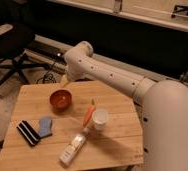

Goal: Drag the ceramic bowl in a circle

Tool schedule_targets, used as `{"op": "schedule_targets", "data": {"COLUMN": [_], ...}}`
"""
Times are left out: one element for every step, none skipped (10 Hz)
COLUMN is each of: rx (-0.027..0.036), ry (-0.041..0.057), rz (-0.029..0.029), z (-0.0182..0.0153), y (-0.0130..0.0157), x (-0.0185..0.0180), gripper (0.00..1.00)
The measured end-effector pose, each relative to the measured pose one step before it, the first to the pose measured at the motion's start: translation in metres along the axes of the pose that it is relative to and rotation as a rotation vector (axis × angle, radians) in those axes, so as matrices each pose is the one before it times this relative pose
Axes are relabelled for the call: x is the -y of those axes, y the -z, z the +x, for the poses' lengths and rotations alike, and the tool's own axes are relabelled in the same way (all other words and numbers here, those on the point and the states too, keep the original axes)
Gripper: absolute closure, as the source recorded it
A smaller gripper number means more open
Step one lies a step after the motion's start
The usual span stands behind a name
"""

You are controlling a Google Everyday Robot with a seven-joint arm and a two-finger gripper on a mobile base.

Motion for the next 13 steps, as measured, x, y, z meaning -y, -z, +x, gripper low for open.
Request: {"op": "schedule_targets", "data": {"rx": [0.01224, 0.0119, 0.01401, 0.01811, 0.01611, 0.01646, 0.01264, 0.01652, 0.00878, 0.0089, 0.00471, 0.00655, 0.00376], "ry": [0.01283, 0.00585, 0.00406, 0.00511, 0.00631, 0.01046, 0.01119, 0.0192, 0.0164, 0.0235, 0.01677, 0.02446, 0.01294], "rz": [0.02582, 0.01835, 0.01051, 0.00568, 0.00264, 0.00088, -0.00031, -0.00155, -0.00381, -0.00384, -0.00036, -0.0018, 0.00048], "z": [-0.00347, -0.0035, -0.00432, -0.00537, -0.00412, -0.00308, -0.00177, -0.00209, -0.00081, -0.00001, 0.00103, 0.00061, 0.00004], "y": [-0.0206, -0.01531, -0.01256, -0.01264, -0.0107, -0.01049, -0.00795, -0.00994, -0.00553, -0.0055, -0.00297, -0.00379, -0.00178], "x": [-0.00622, -0.00498, -0.00439, -0.00408, -0.00153, 0.002, 0.0036, 0.00662, 0.00449, 0.00671, 0.0056, 0.00696, 0.00405], "gripper": [0.2, 0.2, 0.2, 0.2, 0.2, 0.2, 0.2, 0.23, 0.3, 0.42, 0.5, 0.62, 0.7]}}
